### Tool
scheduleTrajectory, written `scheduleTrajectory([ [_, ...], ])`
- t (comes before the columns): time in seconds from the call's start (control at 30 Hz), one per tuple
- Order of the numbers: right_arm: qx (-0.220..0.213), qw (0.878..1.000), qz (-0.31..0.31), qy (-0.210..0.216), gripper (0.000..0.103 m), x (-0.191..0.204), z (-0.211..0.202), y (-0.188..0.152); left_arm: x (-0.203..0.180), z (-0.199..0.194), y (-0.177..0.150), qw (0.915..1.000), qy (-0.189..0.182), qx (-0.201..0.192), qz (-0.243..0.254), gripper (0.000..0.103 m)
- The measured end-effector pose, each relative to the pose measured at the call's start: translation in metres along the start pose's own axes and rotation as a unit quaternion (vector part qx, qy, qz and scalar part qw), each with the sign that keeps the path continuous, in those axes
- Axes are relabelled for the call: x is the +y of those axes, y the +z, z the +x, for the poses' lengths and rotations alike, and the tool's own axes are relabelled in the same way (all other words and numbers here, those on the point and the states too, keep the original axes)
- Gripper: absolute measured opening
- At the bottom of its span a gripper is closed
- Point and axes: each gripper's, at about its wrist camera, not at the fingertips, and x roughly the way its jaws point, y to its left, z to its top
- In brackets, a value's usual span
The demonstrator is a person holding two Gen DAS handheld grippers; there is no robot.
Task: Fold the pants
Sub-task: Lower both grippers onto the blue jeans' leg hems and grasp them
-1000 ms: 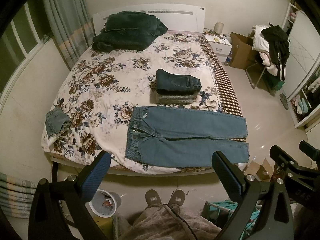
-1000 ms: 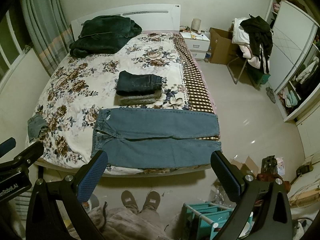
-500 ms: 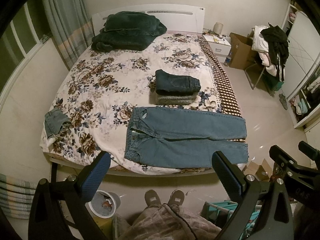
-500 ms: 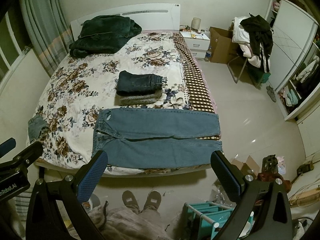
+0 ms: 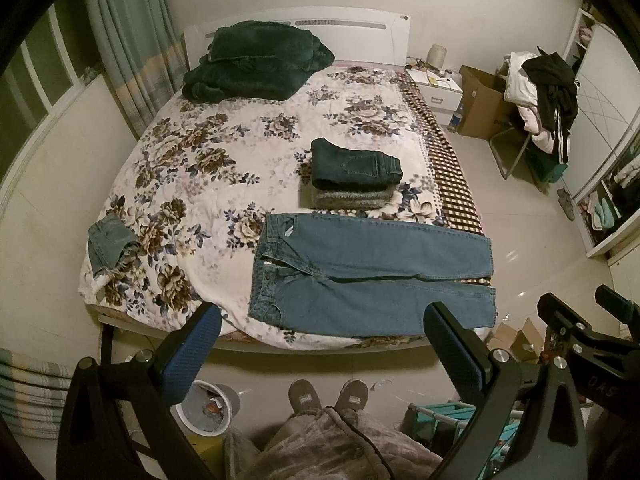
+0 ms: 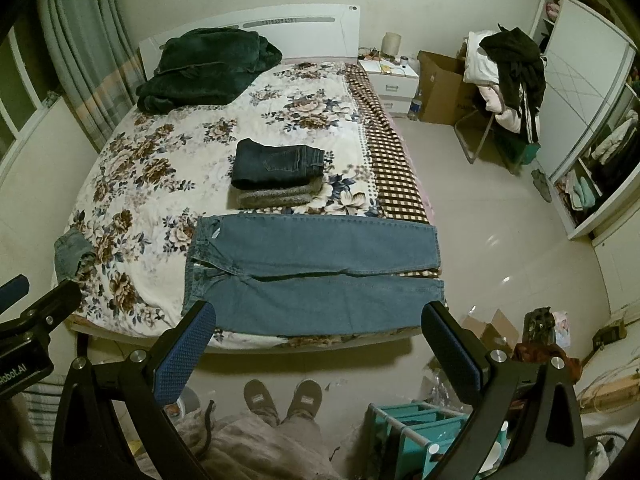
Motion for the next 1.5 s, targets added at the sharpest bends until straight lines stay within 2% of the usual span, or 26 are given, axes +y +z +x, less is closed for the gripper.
scheduleTrajectory([
  [0.2,0.006,1.0,0.005,-0.001,0.103,-0.003,0.011,-0.003,0.0,0.004,-0.001,1.0,-0.001,-0.001,0.0,0.103],
  [0.33,0.015,0.999,0.028,-0.01,0.103,-0.007,0.037,-0.001,0.004,0.015,-0.001,0.9999,0.013,-0.01,-0.002,0.103],
  [0.5,0.042,0.997,0.064,-0.019,0.103,-0.016,0.097,-0.001,0.02,0.092,0.003,0.999,0.041,-0.002,-0.015,0.103],
  [0.67,0.072,0.992,0.089,-0.043,0.103,-0.025,0.182,0.001,0.029,0.17,0.01,0.9983,0.041,0.038,-0.016,0.103],
  [0.97,0.09,0.991,0.081,-0.059,0.103,-0.029,0.332,0.032,0.023,0.267,0.037,0.9961,0.046,0.074,-0.006,0.103],
  [1.1,0.102,0.991,0.054,-0.064,0.103,-0.035,0.406,0.054,-0.004,0.32,0.062,0.9945,0.064,0.082,0.016,0.103],
  [1.27,0.141,0.988,-0.015,-0.065,0.103,-0.048,0.525,0.087,-0.049,0.39,0.096,0.9892,0.098,0.081,0.074,0.103],
  [1.4,0.155,0.983,-0.061,-0.074,0.103,-0.063,0.618,0.112,-0.097,0.468,0.119,0.9817,0.109,0.089,0.129,0.103],
  [1.5,0.165,0.979,-0.083,-0.09,0.103,-0.084,0.681,0.127,-0.126,0.529,0.125,0.9752,0.109,0.106,0.16,0.103],
])
